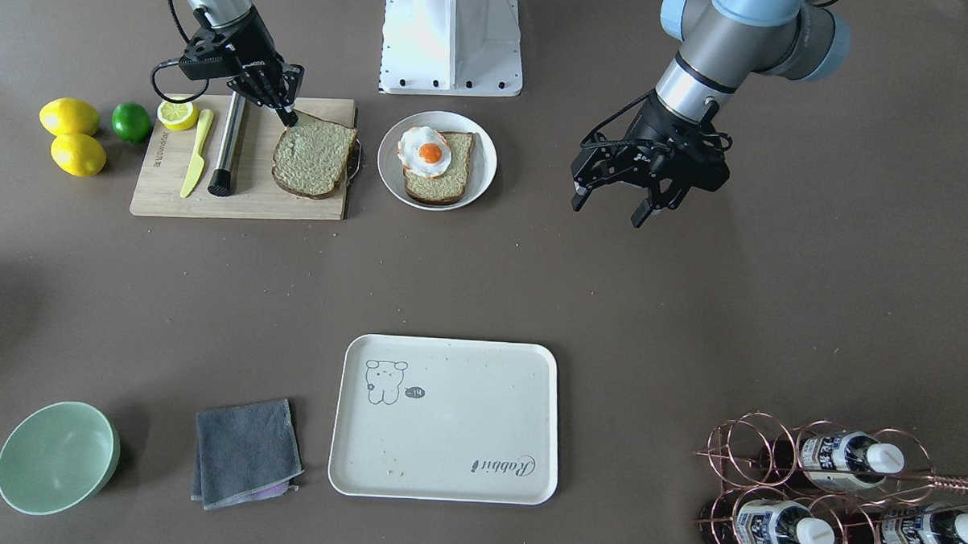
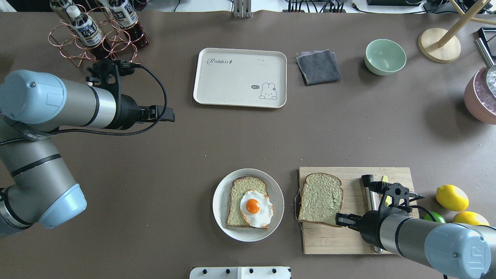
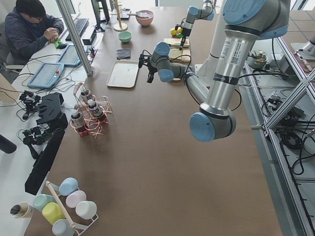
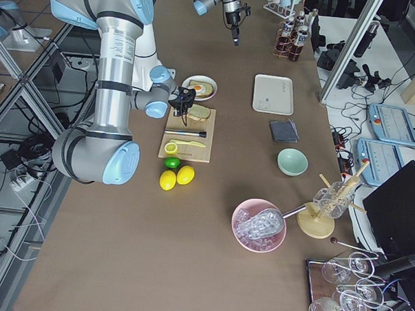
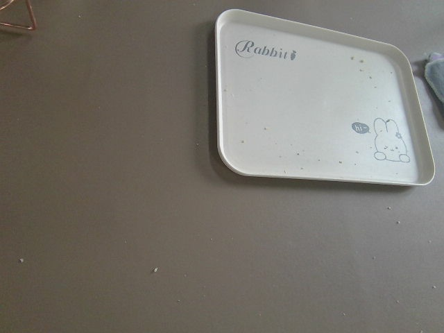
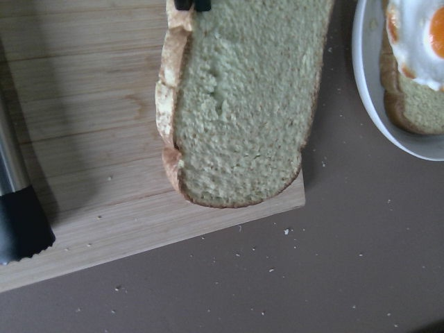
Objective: Make sandwich and place on tray
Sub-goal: 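Grasp the bread slice with the right gripper and flip it onto the egg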
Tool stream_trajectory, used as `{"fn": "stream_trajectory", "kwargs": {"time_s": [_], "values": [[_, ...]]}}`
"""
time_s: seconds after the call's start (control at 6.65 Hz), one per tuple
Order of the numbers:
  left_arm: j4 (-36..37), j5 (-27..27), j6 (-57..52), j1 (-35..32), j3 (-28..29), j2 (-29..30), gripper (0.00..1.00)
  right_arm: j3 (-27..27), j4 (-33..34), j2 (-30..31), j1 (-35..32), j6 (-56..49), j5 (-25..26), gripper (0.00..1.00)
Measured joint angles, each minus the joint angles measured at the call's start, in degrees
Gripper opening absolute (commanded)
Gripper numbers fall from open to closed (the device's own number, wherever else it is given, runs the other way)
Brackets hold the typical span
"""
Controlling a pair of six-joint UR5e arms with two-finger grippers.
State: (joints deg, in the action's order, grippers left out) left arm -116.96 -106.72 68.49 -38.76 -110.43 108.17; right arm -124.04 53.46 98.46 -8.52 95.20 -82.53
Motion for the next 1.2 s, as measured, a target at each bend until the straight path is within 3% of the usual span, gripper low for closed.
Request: {"fn": "stream_trajectory", "kwargs": {"time_s": [0.3,0.6,0.9,1.2], "values": [[0.0,-0.1,0.0,0.0,0.0,0.1,0.98,-3.6,0.1,-0.9,-2.3,-0.2,-2.5,0.00],[0.0,-0.3,0.0,0.0,0.0,0.4,0.98,-3.6,3.2,-7.2,-2.7,-0.4,-3.6,0.00],[0.0,-0.5,0.1,0.0,0.2,0.5,0.98,0.0,8.8,-16.4,-1.4,-0.5,-3.2,0.00],[0.0,-0.5,0.1,0.0,0.3,0.5,0.98,3.5,9.8,-20.9,-0.3,-3.2,-2.8,0.00]]}}
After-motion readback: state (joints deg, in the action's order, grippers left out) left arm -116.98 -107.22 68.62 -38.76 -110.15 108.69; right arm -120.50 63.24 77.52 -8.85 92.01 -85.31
